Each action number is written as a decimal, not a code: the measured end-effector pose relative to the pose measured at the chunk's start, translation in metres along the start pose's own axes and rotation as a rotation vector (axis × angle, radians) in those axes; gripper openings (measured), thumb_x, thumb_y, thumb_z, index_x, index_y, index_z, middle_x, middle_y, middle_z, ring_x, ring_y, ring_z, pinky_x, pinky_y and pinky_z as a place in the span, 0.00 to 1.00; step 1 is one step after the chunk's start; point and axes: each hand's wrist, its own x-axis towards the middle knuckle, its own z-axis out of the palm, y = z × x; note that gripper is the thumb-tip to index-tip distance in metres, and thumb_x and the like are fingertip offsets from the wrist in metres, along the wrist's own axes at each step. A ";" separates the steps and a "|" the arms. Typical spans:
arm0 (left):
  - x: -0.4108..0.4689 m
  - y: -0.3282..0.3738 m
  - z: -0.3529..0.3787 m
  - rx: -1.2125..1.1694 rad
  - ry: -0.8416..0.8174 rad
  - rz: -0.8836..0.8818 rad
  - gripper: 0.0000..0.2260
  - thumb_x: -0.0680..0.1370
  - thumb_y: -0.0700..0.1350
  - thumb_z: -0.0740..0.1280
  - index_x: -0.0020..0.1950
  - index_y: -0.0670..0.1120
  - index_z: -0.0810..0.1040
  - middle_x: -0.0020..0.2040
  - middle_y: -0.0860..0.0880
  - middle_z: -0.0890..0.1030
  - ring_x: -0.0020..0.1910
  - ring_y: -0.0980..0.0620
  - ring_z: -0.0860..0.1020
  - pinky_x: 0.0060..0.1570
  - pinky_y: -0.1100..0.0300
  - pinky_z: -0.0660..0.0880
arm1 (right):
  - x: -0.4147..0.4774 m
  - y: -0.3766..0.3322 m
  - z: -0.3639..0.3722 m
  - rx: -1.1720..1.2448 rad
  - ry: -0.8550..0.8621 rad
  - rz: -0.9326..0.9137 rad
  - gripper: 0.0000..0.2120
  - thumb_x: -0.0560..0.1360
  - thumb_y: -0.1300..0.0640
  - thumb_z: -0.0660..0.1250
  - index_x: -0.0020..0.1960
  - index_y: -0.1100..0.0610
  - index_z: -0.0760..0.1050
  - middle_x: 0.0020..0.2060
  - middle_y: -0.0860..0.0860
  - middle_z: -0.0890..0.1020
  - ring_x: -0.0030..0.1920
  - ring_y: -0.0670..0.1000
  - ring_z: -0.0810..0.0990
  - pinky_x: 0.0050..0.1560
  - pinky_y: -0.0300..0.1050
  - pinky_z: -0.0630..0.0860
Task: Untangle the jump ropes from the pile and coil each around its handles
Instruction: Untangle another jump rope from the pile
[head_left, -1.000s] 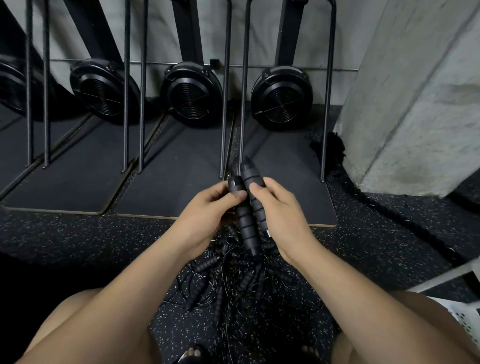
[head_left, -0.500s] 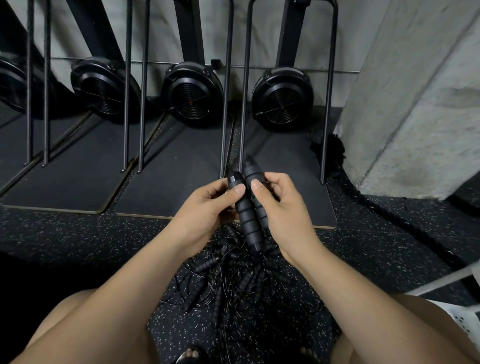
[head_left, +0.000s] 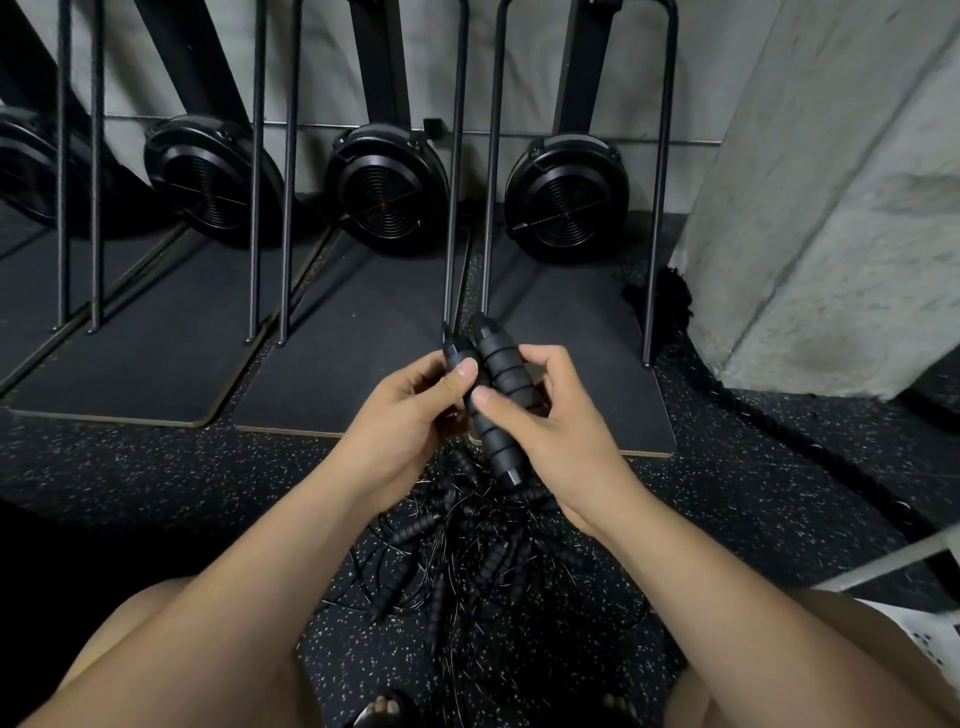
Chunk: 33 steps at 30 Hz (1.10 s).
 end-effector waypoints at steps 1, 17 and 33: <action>0.000 0.001 -0.001 -0.022 0.002 -0.004 0.14 0.85 0.46 0.67 0.66 0.37 0.80 0.56 0.36 0.84 0.54 0.41 0.81 0.58 0.42 0.80 | -0.001 -0.001 0.000 0.051 -0.058 0.036 0.27 0.75 0.51 0.82 0.67 0.42 0.72 0.61 0.50 0.84 0.55 0.53 0.88 0.57 0.63 0.86; 0.023 0.008 -0.014 0.185 0.271 0.120 0.29 0.87 0.65 0.55 0.52 0.42 0.82 0.48 0.45 0.86 0.51 0.47 0.84 0.60 0.44 0.78 | -0.009 -0.046 -0.039 0.091 -0.637 0.133 0.30 0.78 0.69 0.74 0.72 0.47 0.70 0.56 0.65 0.84 0.41 0.59 0.81 0.31 0.47 0.76; 0.002 -0.029 0.037 0.626 0.041 -0.132 0.14 0.79 0.46 0.61 0.34 0.57 0.71 0.34 0.52 0.74 0.30 0.56 0.70 0.33 0.54 0.70 | -0.003 -0.042 -0.039 0.000 -0.297 -0.082 0.35 0.74 0.71 0.76 0.71 0.42 0.73 0.54 0.57 0.84 0.43 0.66 0.86 0.36 0.55 0.81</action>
